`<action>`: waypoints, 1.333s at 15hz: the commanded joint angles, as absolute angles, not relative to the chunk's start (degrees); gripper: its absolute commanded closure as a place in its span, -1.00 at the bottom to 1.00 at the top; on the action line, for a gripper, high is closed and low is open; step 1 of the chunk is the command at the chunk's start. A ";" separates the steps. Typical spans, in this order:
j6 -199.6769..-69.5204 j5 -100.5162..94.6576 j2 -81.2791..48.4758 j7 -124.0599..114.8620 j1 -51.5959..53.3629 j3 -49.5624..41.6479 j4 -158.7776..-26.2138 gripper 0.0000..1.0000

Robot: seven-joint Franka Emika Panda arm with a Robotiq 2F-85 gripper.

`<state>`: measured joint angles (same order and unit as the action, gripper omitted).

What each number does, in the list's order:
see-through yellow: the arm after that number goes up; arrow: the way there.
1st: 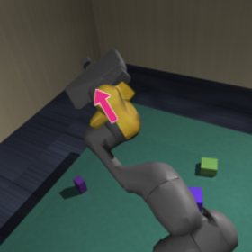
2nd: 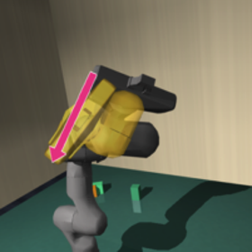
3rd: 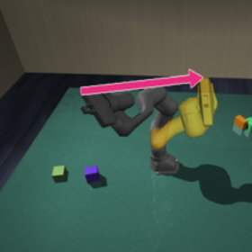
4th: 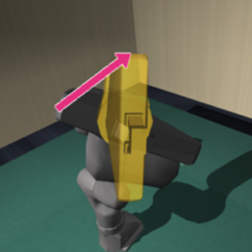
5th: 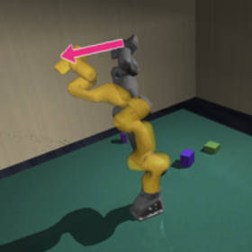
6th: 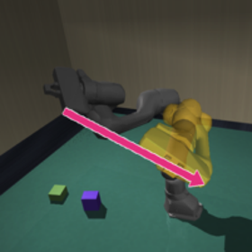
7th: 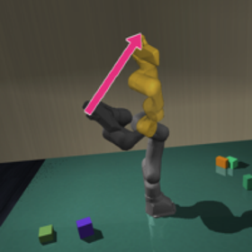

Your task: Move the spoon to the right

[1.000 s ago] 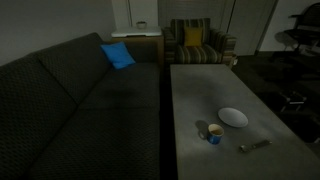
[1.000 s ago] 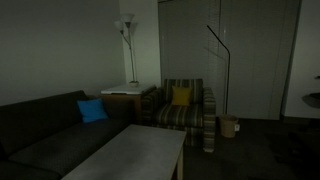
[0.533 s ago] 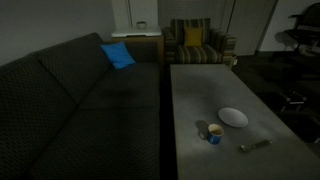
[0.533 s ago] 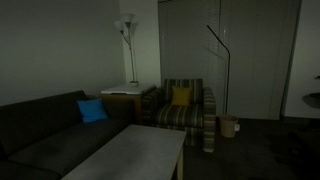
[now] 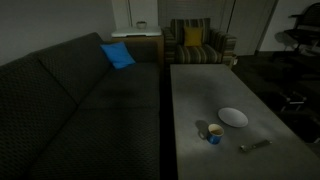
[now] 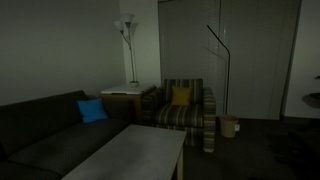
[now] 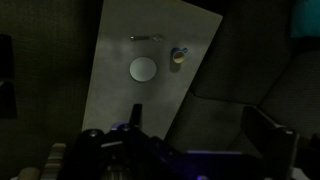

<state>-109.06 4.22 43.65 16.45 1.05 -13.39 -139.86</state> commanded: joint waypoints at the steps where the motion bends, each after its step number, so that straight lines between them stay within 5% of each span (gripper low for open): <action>1: -108.92 4.78 43.46 16.96 0.18 -12.77 -139.74 -1.00; 20: -116.06 20.81 17.31 28.67 8.01 -8.86 -137.20 -1.00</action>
<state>-116.41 20.15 17.36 28.16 10.31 -10.98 -137.29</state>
